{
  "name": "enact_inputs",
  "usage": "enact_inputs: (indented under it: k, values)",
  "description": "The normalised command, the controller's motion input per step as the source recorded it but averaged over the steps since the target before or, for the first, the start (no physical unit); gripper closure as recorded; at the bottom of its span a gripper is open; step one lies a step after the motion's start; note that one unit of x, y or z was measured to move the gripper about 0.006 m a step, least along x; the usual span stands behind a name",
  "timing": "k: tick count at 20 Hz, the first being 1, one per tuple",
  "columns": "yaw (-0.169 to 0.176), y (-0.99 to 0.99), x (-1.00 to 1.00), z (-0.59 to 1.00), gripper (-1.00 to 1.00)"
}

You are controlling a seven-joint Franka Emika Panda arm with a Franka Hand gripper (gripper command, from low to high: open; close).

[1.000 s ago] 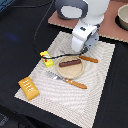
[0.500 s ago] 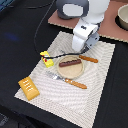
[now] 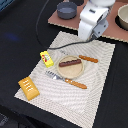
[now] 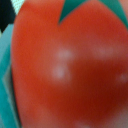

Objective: Interact with the objects in diverse but meaningful ways.

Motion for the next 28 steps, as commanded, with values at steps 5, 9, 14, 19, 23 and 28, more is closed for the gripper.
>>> enact_inputs:
  k: [5, 9, 14, 19, 23, 28]
  values:
    - [0.053, 0.13, -0.73, 0.96, 1.0]
    - [0.065, 0.04, -0.9, 0.54, 1.0]
    - [0.059, 0.01, -0.97, 0.03, 1.0]
    - [0.045, 0.21, -0.83, -0.12, 1.0]
    - [0.042, 0.36, -0.73, -0.22, 1.0]
    - [0.04, 0.45, -0.63, -0.26, 1.0]
